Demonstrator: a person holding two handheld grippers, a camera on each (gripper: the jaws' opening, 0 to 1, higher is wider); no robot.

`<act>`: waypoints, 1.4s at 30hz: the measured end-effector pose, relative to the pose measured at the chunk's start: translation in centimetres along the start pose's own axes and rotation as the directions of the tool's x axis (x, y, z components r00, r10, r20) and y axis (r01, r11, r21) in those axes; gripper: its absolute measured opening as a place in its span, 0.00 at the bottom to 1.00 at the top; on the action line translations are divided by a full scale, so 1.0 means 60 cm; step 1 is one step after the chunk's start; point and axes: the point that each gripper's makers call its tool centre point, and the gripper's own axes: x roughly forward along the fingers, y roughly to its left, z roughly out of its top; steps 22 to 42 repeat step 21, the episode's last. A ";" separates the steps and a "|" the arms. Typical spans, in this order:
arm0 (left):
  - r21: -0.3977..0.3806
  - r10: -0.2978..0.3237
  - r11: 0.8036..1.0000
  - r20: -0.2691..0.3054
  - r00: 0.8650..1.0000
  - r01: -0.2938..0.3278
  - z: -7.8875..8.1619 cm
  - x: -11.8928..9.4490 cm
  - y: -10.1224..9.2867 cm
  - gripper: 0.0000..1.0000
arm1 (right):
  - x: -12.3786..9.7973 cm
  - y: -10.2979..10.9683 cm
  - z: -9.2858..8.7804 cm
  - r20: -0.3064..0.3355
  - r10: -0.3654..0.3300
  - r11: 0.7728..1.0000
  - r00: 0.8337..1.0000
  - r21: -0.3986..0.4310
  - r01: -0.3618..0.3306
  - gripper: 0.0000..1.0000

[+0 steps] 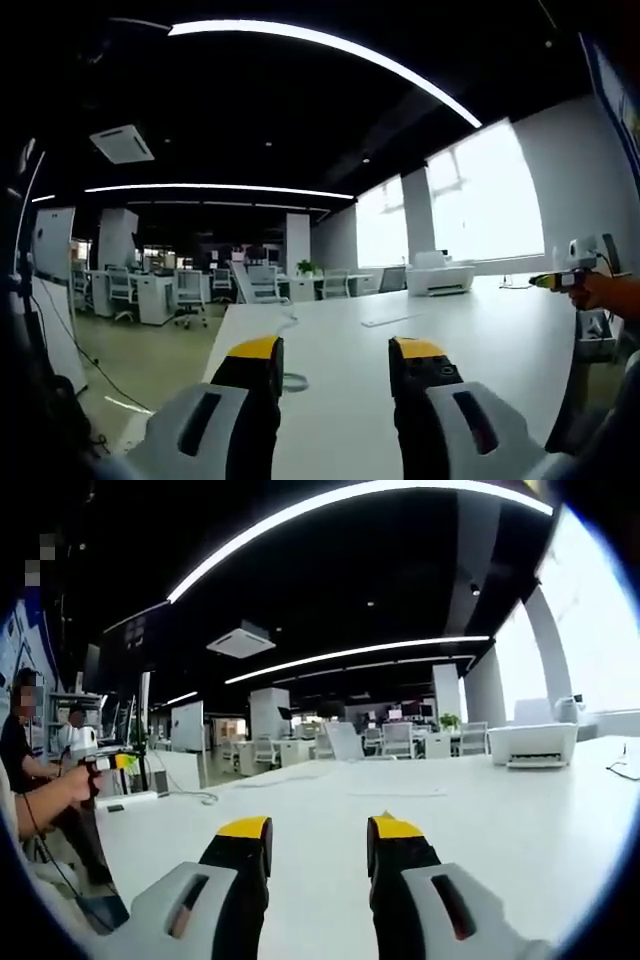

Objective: Pick up the power strip scattered on the table, fix it on the side mounting bracket of the table, and press the switch

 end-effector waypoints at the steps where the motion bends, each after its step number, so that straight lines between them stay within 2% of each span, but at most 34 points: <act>1: -0.001 -0.001 1.000 0.002 1.000 0.001 0.001 0.000 -0.001 0.47 | -0.001 0.000 0.002 0.001 -0.001 1.000 1.000 -0.001 0.001 0.34; 16: -0.007 0.004 1.000 0.007 1.000 -0.004 0.002 -0.006 -0.001 0.47 | -0.021 -0.006 0.006 0.006 -0.022 1.000 1.000 -0.006 0.022 0.34; 21: -0.007 0.013 1.000 0.010 1.000 -0.013 0.005 -0.016 0.005 0.47 | -0.015 0.000 0.005 0.007 -0.015 1.000 1.000 -0.004 0.015 0.34; 42: -0.007 0.013 1.000 0.010 1.000 -0.013 0.005 -0.016 0.005 0.47 | -0.015 0.000 0.005 0.007 -0.015 1.000 1.000 -0.004 0.015 0.34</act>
